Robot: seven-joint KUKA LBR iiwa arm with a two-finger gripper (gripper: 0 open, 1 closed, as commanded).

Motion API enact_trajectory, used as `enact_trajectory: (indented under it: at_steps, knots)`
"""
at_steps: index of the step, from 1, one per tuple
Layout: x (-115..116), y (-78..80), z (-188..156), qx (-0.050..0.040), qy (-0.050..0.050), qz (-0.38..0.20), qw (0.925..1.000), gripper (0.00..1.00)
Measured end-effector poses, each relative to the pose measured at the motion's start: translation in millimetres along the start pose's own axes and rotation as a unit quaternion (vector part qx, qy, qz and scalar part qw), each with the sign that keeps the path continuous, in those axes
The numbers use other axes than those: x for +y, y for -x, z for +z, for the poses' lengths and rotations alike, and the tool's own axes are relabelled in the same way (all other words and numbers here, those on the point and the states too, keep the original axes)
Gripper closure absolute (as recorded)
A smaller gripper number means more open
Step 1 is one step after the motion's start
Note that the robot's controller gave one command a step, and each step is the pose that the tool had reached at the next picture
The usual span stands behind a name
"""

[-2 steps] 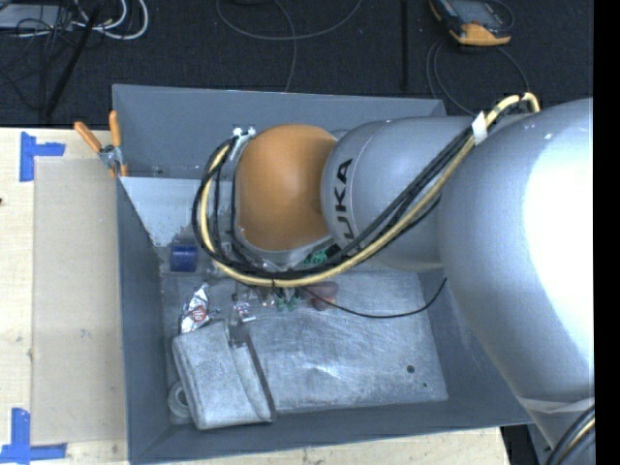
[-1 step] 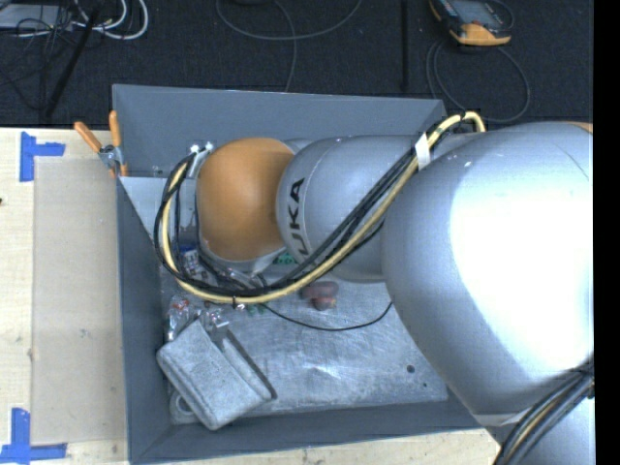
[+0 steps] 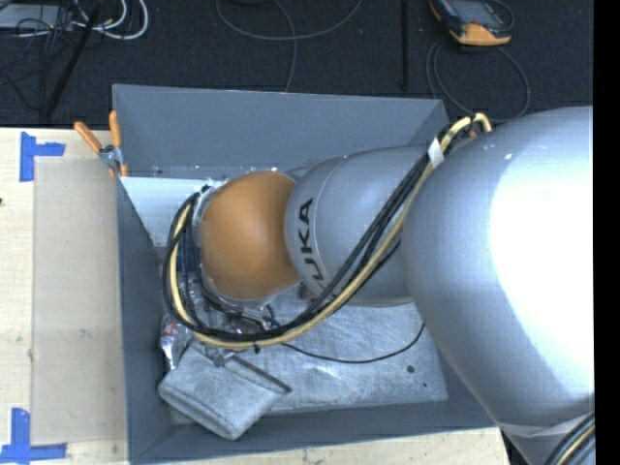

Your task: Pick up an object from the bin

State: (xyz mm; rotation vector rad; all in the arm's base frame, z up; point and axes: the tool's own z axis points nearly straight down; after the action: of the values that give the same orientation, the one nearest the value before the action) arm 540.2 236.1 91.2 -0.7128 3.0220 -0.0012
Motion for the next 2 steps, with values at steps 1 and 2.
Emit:
enact_trajectory:
  at_steps: [1, 2]
  knots:
    - [-80, -30.5, -31, 0.0165, 0.003, -0.012, 0.9998, 0.0]
    - [-71, 12.0, -34, 0.0168, 0.003, 0.112, 0.9935, 0.0]
